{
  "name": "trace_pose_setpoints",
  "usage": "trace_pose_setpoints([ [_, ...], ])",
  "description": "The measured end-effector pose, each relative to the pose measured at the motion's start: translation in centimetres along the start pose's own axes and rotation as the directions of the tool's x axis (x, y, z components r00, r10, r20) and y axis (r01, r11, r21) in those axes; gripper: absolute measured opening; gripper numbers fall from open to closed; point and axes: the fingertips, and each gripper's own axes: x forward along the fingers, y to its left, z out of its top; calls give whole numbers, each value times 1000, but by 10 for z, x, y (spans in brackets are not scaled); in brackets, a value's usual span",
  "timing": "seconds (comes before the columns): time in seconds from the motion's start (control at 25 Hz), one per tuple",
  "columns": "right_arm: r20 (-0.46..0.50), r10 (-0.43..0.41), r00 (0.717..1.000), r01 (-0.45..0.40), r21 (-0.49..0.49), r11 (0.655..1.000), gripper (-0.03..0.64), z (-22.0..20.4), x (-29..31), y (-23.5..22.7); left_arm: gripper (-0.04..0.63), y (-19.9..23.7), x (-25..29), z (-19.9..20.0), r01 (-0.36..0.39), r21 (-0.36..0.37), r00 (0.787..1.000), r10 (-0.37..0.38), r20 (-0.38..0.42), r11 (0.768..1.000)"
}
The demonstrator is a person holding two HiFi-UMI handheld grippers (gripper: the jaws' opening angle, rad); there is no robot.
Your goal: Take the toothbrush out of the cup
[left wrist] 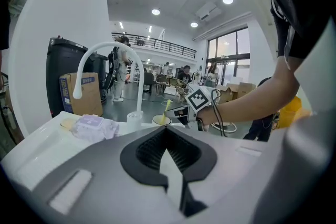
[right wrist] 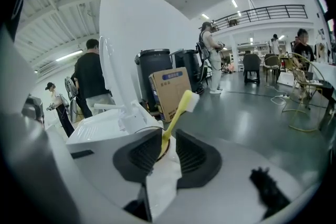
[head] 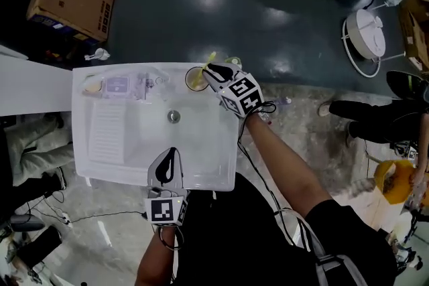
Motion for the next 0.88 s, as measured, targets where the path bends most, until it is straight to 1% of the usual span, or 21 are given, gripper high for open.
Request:
trace_pose_setpoints([
  [0.16,-1,31,1000,-31,7,1000,77,2,6,1,9,2,-3,-2,-15,-5,1000,15,-12,1000],
  [0.32,-10,60,998,-60,-8,998,77,4,12,5,9,3,-5,-4,-16,-1,1000,16,-19,1000],
  [0.56,-9,54,999,-54,-45,998,67,9,16,8,9,7,-6,-5,-16,6,1000,16,-25,1000],
  [0.76,-1,70,998,-70,-69,995,57,16,8,19,9,8,-9,-3,-5,18,1000,6,-26,1000],
  [0.88,9,62,998,-61,-69,996,55,21,1,22,9,8,-11,-1,2,15,1000,-1,-24,1000],
])
